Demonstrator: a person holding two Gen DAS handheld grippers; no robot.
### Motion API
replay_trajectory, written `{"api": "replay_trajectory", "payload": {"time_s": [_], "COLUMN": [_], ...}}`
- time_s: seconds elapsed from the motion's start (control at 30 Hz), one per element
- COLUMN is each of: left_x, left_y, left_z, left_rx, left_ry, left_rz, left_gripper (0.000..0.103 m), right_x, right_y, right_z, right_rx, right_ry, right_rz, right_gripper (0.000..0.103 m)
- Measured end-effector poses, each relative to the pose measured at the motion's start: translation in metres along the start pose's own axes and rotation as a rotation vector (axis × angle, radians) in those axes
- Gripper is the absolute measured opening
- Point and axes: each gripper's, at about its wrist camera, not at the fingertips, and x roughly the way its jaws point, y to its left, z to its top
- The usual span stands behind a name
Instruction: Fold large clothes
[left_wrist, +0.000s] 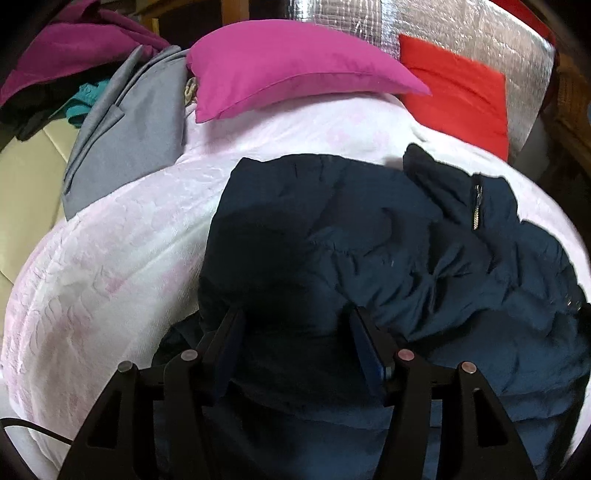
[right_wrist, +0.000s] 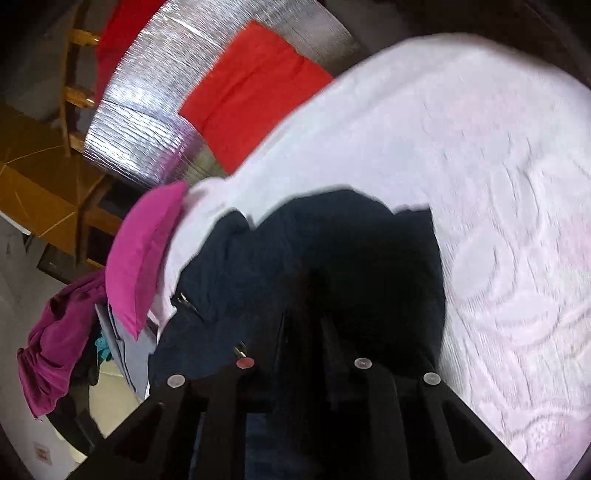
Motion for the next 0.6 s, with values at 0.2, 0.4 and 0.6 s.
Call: {"api": "replay_trajectory", "payload": {"time_s": [0.2, 0.4, 0.6], "left_x": [-0.007, -0.018, 0.002], "left_y": [0.006, 0.010, 0.012], "left_z": [0.002, 0.004, 0.001], "left_rx": [-0.041, -0.053, -0.044], "left_ry": [-0.024, -0.072, 0.015], "left_rz": [-0.017, -0.024, 0.024], "left_gripper": [0.061, 0.061, 0.062], "right_x": [-0.036, -0.043, 0.003], "right_y": [0.005, 0.033, 0.030], "right_z": [-0.027, -0.047, -0.057], "right_rx": [-0.063, -0.173, -0.179], "right_ry": [-0.054, -0.059, 0.070], "right_rz": [0.016, 0.088, -0.009], "right_gripper": [0.022, 0.022, 0.023]}}
